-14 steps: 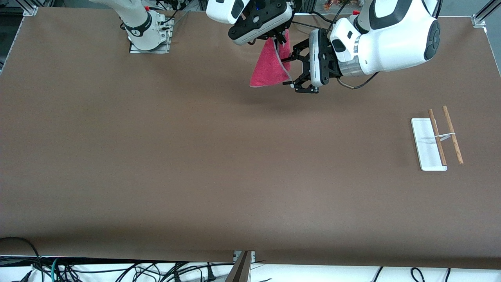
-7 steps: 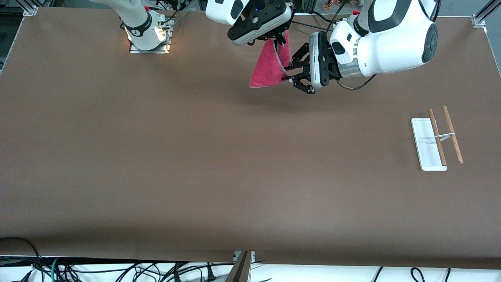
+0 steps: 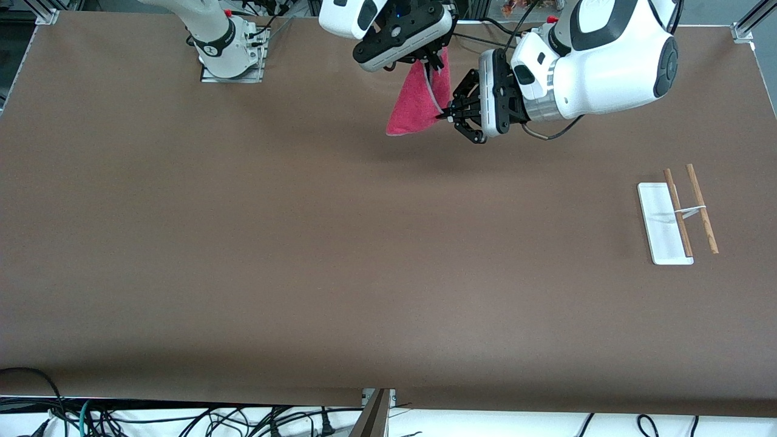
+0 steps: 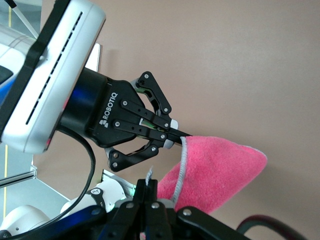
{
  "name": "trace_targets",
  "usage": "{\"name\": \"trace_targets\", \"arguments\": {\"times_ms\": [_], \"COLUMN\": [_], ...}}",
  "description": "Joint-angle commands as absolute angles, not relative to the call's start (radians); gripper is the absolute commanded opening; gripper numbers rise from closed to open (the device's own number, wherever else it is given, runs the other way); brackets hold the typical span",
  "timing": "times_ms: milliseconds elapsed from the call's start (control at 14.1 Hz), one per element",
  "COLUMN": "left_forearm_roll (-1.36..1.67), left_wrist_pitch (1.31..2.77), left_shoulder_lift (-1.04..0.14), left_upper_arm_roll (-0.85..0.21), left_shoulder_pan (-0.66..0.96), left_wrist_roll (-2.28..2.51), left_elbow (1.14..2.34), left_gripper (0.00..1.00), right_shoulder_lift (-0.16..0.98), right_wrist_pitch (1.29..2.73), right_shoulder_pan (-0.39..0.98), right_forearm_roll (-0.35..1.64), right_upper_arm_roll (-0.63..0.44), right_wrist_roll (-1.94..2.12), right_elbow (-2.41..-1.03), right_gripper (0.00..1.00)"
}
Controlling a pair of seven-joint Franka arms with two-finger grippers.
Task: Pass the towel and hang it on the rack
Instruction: 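Carry the towel with the left gripper while the right gripper withdraws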
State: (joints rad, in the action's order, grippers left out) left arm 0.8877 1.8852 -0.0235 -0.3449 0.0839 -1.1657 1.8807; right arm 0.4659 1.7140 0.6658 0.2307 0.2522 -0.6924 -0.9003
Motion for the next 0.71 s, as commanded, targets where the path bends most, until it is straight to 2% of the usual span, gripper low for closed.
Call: {"name": "trace_targets", "arguments": {"times_ms": [0,71,427,640], "left_forearm_roll": [0.922,0.922,0.914,0.852], "left_wrist_pitch": [1.902,1.901,1.882,1.859], "left_shoulder_lift": [0.000,0.000,-0.002,-0.024], "left_upper_arm_roll": [-0.351,-0.351,-0.350,-0.344], "left_shoulder_pan": [0.077,0.077,0.058,0.003], "left_wrist_roll": [-1.197,-1.197,-1.195,-1.195], "left_elbow": [1.907,1.907,1.907,1.899], "left_gripper": [0.00,0.00,0.00,0.00], "right_shoulder_lift": [0.469,0.469,0.422,0.351], "right_wrist_pitch": [1.732,1.738,1.718,1.684], "right_shoulder_pan": [0.666,0.661,0.574,0.456], "right_forearm_roll": [0.249,0.247,0.241,0.235], "right_upper_arm_roll": [0.244,0.244,0.239,0.236], "right_wrist_roll": [-0.699,-0.696,-0.680,-0.478], "right_elbow": [-0.888,-0.888,-0.928,-1.067], "right_gripper": [0.92,1.00,1.00,1.00]}}
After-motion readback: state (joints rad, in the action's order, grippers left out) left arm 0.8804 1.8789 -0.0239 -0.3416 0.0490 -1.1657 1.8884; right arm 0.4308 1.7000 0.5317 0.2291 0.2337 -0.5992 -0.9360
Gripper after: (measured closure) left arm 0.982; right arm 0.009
